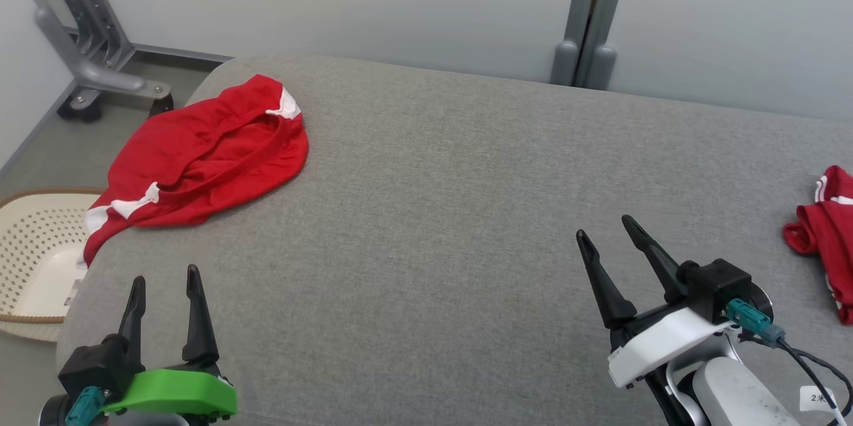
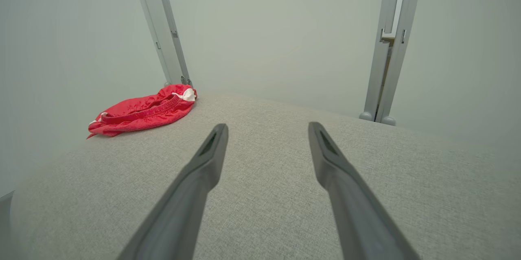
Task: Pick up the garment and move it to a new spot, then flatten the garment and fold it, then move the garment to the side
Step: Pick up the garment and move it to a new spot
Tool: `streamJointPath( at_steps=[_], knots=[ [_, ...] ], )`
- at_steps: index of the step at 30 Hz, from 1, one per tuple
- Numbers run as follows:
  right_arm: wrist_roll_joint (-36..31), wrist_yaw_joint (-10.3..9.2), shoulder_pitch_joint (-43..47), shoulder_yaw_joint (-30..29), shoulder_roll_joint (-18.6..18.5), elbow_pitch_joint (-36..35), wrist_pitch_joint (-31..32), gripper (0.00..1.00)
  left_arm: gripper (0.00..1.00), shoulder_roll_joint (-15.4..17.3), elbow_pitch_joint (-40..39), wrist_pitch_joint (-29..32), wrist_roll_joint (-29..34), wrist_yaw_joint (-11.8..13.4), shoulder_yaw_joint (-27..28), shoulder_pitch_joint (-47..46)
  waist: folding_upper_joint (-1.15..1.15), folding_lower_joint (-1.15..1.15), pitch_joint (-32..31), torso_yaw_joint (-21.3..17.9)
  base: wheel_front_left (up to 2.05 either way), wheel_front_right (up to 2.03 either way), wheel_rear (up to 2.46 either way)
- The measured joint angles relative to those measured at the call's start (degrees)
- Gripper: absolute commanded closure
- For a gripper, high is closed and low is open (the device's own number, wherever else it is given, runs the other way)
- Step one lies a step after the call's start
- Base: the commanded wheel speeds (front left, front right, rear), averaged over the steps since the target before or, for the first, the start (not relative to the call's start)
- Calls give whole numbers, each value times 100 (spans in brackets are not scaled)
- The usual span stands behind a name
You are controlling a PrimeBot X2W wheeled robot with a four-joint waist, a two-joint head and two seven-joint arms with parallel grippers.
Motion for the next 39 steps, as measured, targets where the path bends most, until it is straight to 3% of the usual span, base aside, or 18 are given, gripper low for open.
streamJointPath(
  at_steps=[6, 12, 22, 30, 39],
  knots=[
    [25, 0, -38, 80, -7, 16, 0, 0, 0, 0, 96, 0, -136, 29, -48, -87, 0, 0, 78, 205, 0, 0, 0],
    [20, 0, -163, 69, -81, -135, 0, 0, 0, 104, 137, 171, -185, -11, -175, -649, 0, 0, 204, 102, 0, 0, 0],
    [-89, 0, -511, 31, -103, -497, 0, 0, 0, 810, 394, 2290, -538, -27, -85, -2734, 0, 0, 485, -357, 0, 0, 0],
    [-111, 0, -844, 104, -136, -692, 0, 0, 0, 1426, 1623, 3544, -968, 51, 243, -3890, 0, 0, 983, -885, 0, 0, 0],
    [-49, 0, -1231, 288, -132, -745, 0, 0, 0, 1918, 3165, 3940, -1356, 16, 547, -4598, 0, 0, 1627, -1614, 0, 0, 0]
  ],
)
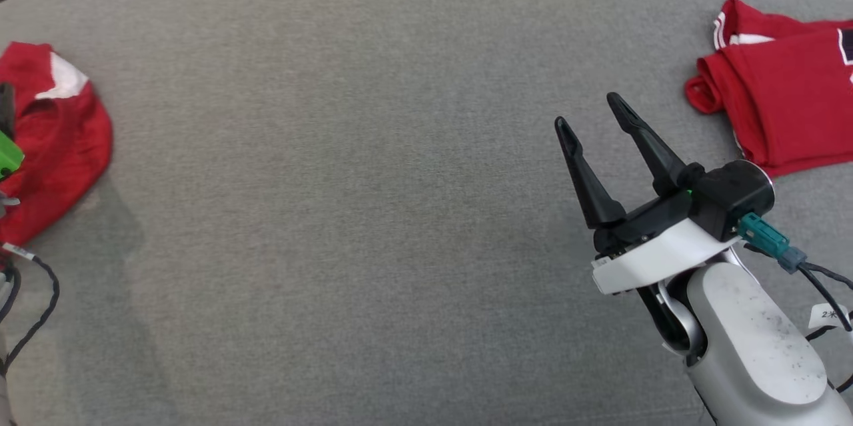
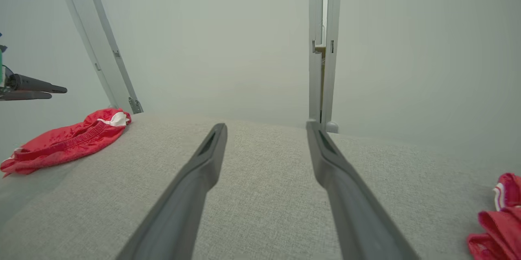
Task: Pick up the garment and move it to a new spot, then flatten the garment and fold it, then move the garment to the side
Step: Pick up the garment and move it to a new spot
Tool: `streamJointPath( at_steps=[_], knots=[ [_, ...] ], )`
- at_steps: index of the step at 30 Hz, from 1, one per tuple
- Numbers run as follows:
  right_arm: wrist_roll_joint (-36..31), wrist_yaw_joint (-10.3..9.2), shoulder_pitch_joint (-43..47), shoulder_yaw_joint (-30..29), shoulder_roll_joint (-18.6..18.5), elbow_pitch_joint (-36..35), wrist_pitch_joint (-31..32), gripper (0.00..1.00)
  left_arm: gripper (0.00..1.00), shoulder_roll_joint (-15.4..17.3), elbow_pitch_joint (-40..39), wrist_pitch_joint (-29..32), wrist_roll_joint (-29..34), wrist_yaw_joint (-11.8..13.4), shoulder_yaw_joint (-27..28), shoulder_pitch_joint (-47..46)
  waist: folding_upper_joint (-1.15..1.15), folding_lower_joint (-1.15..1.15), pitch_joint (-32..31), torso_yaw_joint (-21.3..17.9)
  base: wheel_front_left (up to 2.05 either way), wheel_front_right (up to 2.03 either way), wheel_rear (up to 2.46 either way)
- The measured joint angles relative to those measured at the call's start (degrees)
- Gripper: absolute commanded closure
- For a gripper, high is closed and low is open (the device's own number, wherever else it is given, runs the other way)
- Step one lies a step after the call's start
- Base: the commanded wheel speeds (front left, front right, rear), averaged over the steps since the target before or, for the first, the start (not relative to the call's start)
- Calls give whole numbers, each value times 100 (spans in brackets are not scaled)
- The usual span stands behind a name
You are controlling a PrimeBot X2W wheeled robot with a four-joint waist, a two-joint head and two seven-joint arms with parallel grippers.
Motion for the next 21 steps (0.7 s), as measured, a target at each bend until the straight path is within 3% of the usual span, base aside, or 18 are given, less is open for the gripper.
streamJointPath(
  at_steps=[7, 15, 16, 18, 19, 21],
  knots=[
    [48, 0, -120, 48, 5, -11, 0, 0, 0, 261, 655, -7, 80, -62, -159, -236, 0, 0, 515, -476, 0, 0, 0],
    [67, 0, -218, 114, 52, 25, 0, 0, 0, 467, 1288, 14, 338, 240, -363, -299, 0, 0, 959, -843, 0, 0, 0],
    [70, 0, -219, 116, 53, 35, 0, 0, 4, 483, 1335, 68, 339, 241, -372, -320, 0, 0, 995, -872, 0, 0, 0],
    [79, 0, -219, 124, 46, 74, 0, 0, 95, 499, 1380, 87, 337, 238, -385, -381, 0, 0, 1043, -905, 0, 0, 0],
    [85, 0, -219, 125, 46, 92, 0, 0, 100, 504, 1399, 49, 330, 231, -382, -400, 0, 0, 1051, -907, 0, 0, 0],
    [83, 0, -219, 136, 47, 109, 0, 0, 100, 509, 1440, 26, 325, 163, -403, -435, 0, 0, 1030, -903, 0, 0, 0]
  ],
)
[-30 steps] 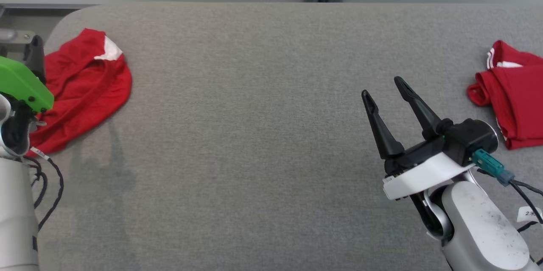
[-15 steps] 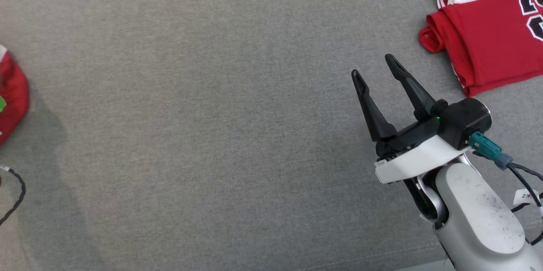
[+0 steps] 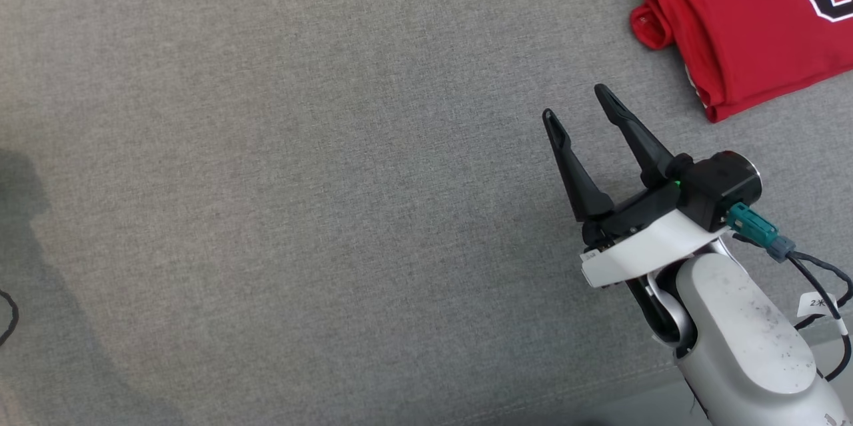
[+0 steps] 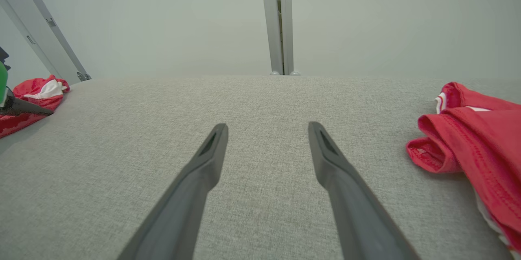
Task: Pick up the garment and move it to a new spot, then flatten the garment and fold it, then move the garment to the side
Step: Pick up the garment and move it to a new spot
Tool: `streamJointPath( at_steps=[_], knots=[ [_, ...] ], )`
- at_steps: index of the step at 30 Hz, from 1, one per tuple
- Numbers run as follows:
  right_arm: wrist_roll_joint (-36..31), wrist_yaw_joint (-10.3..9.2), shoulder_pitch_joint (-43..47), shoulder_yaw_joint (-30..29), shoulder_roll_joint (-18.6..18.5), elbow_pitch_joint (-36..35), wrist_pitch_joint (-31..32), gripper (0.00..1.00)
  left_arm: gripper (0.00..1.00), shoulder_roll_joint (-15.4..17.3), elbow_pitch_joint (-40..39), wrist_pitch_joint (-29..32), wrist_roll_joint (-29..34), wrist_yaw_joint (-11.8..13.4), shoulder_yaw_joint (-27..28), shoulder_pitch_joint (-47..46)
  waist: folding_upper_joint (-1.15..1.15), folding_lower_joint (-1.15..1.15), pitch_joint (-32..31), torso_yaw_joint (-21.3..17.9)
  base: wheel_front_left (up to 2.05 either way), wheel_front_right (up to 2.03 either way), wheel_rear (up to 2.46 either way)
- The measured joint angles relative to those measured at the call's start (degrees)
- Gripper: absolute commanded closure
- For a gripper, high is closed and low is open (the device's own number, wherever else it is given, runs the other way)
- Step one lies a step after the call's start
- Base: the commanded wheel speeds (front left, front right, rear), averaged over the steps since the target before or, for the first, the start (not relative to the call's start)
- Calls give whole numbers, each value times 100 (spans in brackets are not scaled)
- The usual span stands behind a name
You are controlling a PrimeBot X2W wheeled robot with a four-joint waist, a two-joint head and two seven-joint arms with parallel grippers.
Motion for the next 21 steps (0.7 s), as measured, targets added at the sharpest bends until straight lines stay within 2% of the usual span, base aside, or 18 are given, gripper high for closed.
streamJointPath(
  at_steps=[6, 9, 13, 17, 21],
  knots=[
    [8, 0, 28, 64, 15, 101, 0, 0, 100, -23, 36, -433, 91, -176, -259, -7, 0, 0, -257, 58, 0, 0, 0],
    [20, 0, 137, 75, 52, 189, 0, 0, 100, 45, -101, -716, 368, -281, -610, -53, 0, 0, -494, 97, 0, 0, 0],
    [59, 0, 402, 109, 48, 333, 0, 0, 100, -47, -305, -862, 513, -342, -1048, -185, 0, 0, -838, 154, 0, 0, 0],
    [89, 0, 570, 82, 45, 390, 0, 0, 100, -137, -761, -940, 616, -359, -1739, -268, 0, 0, -1240, 215, 0, 0, 0],
    [126, 0, 776, -47, 62, 434, 1, 0, 100, -310, -1543, -886, 247, -367, -2515, -268, 0, 0, -1645, 259, 0, 0, 0]
  ],
)
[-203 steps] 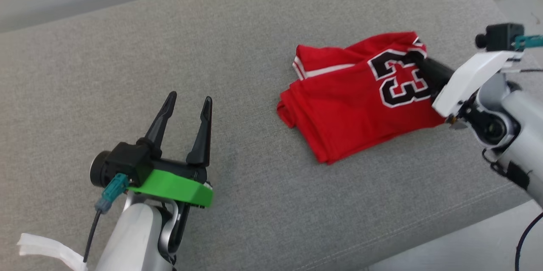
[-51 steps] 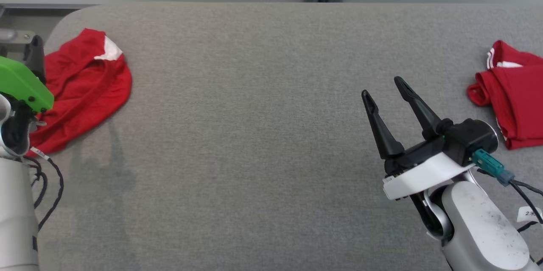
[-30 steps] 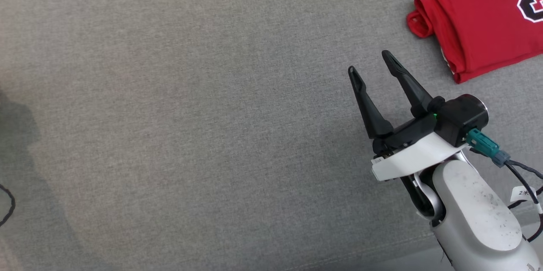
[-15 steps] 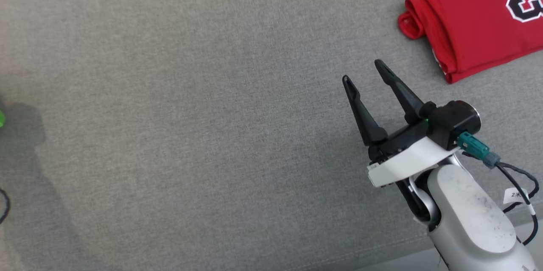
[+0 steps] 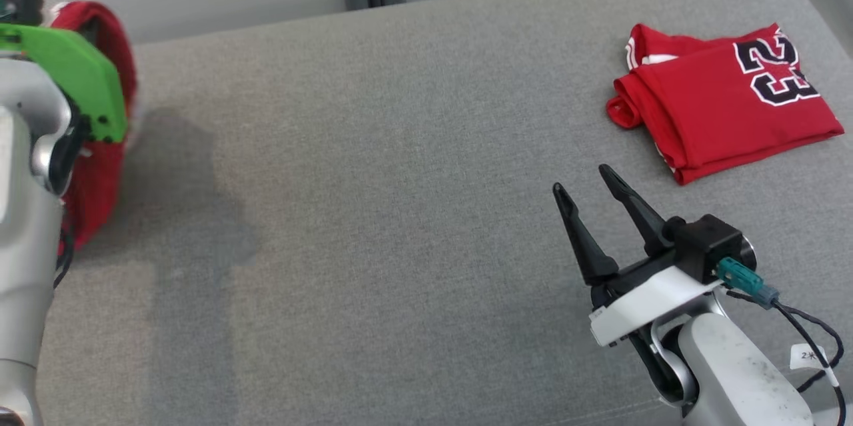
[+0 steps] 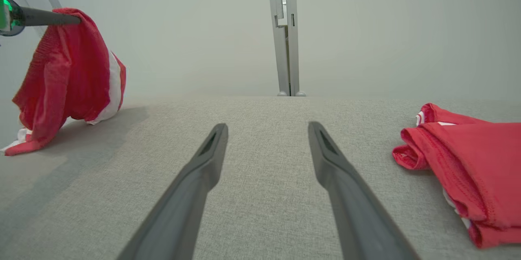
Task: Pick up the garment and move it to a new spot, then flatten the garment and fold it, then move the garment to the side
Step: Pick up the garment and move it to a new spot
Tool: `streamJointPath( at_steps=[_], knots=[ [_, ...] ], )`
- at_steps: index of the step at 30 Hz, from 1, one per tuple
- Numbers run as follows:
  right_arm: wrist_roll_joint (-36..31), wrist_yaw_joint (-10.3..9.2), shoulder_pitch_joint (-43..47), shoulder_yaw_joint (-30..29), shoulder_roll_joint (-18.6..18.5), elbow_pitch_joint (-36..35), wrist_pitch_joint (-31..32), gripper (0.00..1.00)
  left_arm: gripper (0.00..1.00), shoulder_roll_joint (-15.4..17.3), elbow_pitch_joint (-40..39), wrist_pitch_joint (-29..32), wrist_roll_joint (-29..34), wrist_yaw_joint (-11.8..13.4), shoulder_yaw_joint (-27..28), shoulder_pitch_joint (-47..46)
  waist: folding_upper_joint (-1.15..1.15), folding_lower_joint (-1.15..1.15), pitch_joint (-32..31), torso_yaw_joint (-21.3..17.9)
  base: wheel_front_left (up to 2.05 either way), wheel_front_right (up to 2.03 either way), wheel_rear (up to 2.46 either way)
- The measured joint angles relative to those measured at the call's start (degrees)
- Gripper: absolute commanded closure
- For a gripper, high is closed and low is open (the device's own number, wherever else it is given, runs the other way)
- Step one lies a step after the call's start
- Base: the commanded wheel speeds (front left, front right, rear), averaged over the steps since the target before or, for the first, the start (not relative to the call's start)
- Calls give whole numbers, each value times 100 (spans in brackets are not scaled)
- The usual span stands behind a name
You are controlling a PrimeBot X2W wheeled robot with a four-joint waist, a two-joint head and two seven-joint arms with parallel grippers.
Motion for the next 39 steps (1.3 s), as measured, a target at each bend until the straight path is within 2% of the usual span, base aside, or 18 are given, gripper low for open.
streamJointPath(
  at_steps=[4, 7, 11, 15, 21, 27, 28, 29, 30, 39],
  knots=[
    [-4, 0, 148, -245, -9, 2, -1, 0, 100, 13, -940, 79, -425, 0, -626, -2, 0, 0, -373, 22, 0, 0, 0],
    [-15, 0, 254, -426, -42, -14, -1, 0, 100, -127, -1680, 141, -854, -1, -837, -8, 0, 0, -604, 18, 0, 0, 0],
    [-57, 0, 352, -619, -76, -55, -1, 0, 100, -339, -2420, 156, -1288, -8, -786, -3, 0, 0, -800, -29, 0, 0, 0],
    [-66, 0, 398, -689, -99, -108, -1, 0, 100, -567, -2984, 194, -1605, 112, -726, 346, 0, 0, -805, -133, 0, 0, 0],
    [-65, 0, 444, -720, -71, -100, -1, 0, 100, -592, -3211, 8, -1729, 229, -1017, 1916, 0, 0, -665, -246, 0, 0, 0],
    [-62, 0, 446, -795, -148, -64, -1, 0, 100, -721, -2677, -1087, -1492, 180, -1378, 3116, 0, 0, -559, -284, 0, 0, 0],
    [-62, 0, 446, -805, -166, -56, -1, 0, 77, -775, -2521, -1183, -1427, 185, -1450, 3225, 0, 0, -560, -267, 0, 0, 0],
    [-63, 0, 446, -813, -176, -45, 0, 0, 26, -810, -2387, -1233, -1367, 189, -1514, 3274, 0, 0, -565, -249, 0, 0, 0],
    [-63, 0, 446, -814, -188, -35, -1, 0, 0, -865, -2235, -1335, -1359, 197, -1527, 3317, 0, 0, -575, -222, 0, 0, 0],
    [-15, 0, 446, -649, -192, 75, -1, 0, 0, -1069, -1165, -1808, -1388, 152, -1613, 3381, 0, 0, -739, 42, 0, 0, 0]
  ],
)
